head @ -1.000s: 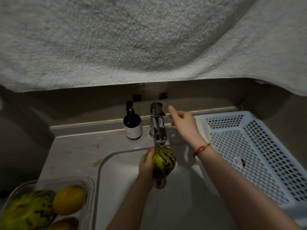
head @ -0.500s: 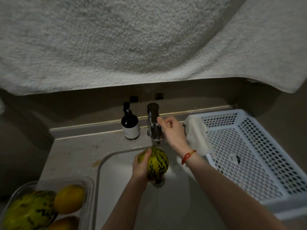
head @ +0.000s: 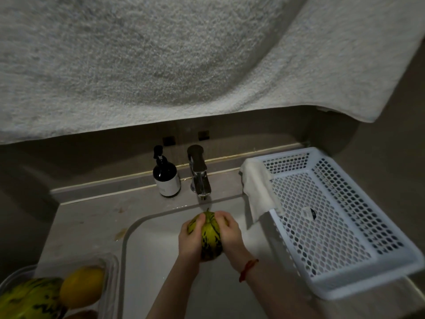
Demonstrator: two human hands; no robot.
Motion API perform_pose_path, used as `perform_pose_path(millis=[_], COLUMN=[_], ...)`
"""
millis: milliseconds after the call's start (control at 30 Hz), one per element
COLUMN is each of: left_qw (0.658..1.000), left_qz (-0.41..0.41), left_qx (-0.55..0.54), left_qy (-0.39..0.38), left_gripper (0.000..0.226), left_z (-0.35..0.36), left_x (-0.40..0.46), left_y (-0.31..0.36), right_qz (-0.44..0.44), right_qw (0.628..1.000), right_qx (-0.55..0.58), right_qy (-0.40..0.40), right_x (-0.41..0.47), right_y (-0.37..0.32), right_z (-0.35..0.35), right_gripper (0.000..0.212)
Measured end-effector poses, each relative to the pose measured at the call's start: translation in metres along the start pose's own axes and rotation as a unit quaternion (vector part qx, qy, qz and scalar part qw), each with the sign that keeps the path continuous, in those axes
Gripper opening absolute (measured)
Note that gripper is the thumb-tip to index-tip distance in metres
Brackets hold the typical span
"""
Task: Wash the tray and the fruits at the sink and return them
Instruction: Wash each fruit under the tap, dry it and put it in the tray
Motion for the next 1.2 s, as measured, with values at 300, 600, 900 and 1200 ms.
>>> perform_pose_path(millis=[300,600,900,1200], left_qw=[0.998,0.979,0.962,0.975], left_qz=[-0.036,-0.181,-0.239,-0.201], left_qx=[0.04,-0.086,-0.121,-0.086], left_qy=[0.016,-0.044,-0.044,-0.05], left_gripper=[0.048,0.027,0.059,0.054], left_z=[0.009,0.021,0.019,0.014], left_x=[-0.009,-0.034,-0.038,-0.045], left_y=[0.002,0.01,0.016,0.025], right_qz=[0.025,-0.335,-0.233,-0.228], right_qw=[0.993,0.718,0.639,0.918], right_qx=[-0.106,-0.609,-0.732,-0.308], right_qy=[-0.034,0.014,-0.042,0.106], right_x=[-0.005,-0.008,0.022,0.035], right_y=[-0.009,-0.086,-0.072,-0.112], right_z=[-0.016,-0.069,-0.106,-0.134], right_gripper=[0.032,0.045,0.057,0.032])
Point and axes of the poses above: each hand's wrist, its own x-axis towards the middle knuckle, its own z-axis out of the palm, y = z × x, the point moved 4 cm from there along x, towards the middle knuckle, and after that the axes turned 7 degrees about -x, right-handed, at the moved point
